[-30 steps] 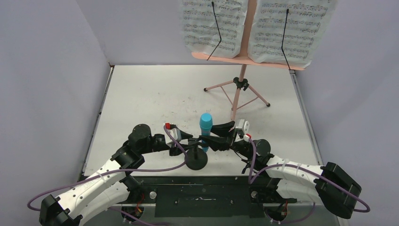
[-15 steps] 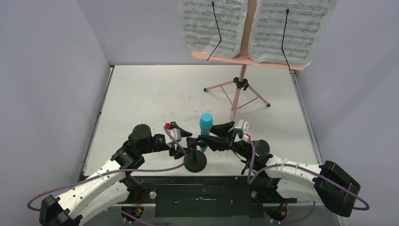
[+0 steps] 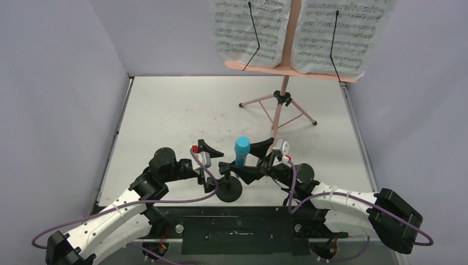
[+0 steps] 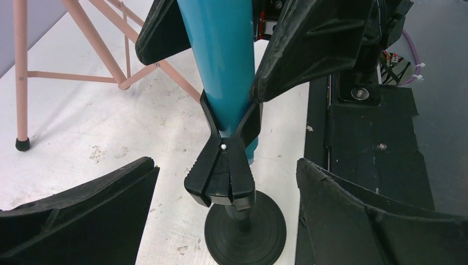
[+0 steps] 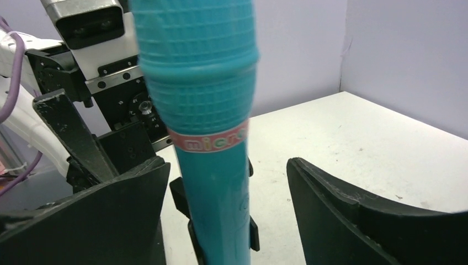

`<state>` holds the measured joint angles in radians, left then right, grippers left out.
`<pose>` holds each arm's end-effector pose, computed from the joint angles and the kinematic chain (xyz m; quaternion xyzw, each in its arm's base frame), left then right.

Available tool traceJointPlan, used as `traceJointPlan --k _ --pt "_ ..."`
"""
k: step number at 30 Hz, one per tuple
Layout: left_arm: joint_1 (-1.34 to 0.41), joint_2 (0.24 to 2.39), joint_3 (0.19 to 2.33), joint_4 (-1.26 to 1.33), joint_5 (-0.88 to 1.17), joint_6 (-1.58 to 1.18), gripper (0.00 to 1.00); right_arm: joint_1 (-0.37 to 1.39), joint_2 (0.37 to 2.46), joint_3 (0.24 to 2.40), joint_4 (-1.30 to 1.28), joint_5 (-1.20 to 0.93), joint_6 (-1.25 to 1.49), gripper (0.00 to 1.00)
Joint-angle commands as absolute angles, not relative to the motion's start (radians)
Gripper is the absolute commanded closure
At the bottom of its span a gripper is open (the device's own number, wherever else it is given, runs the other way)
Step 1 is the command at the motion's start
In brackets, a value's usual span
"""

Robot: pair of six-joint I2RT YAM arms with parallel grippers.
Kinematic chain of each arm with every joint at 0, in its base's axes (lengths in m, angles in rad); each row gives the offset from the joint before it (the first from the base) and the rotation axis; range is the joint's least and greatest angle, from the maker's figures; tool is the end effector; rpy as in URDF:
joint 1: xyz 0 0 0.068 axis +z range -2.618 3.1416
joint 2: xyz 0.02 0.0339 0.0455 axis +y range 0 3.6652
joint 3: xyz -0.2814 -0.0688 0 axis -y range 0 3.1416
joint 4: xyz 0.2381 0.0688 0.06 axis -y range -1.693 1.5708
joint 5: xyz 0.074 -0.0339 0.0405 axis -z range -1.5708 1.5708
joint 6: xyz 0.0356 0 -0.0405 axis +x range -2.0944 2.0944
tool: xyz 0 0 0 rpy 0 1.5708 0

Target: Set up the instrument practice props

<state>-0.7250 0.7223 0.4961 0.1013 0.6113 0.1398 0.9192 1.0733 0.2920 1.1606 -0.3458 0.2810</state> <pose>0.1037 -0.1192 0.2918 0.4804 0.5659 -0.3980 0.5390 0.1098 0.1638 0.2755 -0.3086 0.4802 0.5401 0.6184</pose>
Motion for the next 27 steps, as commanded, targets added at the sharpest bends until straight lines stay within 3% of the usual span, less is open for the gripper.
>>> traceJointPlan --k 1,7,10,27 --pt "-0.727 0.707 0.499 0.147 0.624 0.134 0.04 0.929 1.071 0.337 1.174 -0.360 0.301 0.14" --pt "-0.727 0.696 0.499 0.148 0.621 0.135 0.04 0.928 1.067 0.347 1.138 -0.370 0.308 0.00" --pt "-0.727 0.687 0.494 0.152 0.620 0.133 0.04 0.928 1.059 0.353 1.108 -0.361 0.318 0.10" --pt "-0.727 0.550 0.480 0.096 0.518 0.174 0.04 0.928 0.762 0.368 0.649 -0.284 0.254 0.10"
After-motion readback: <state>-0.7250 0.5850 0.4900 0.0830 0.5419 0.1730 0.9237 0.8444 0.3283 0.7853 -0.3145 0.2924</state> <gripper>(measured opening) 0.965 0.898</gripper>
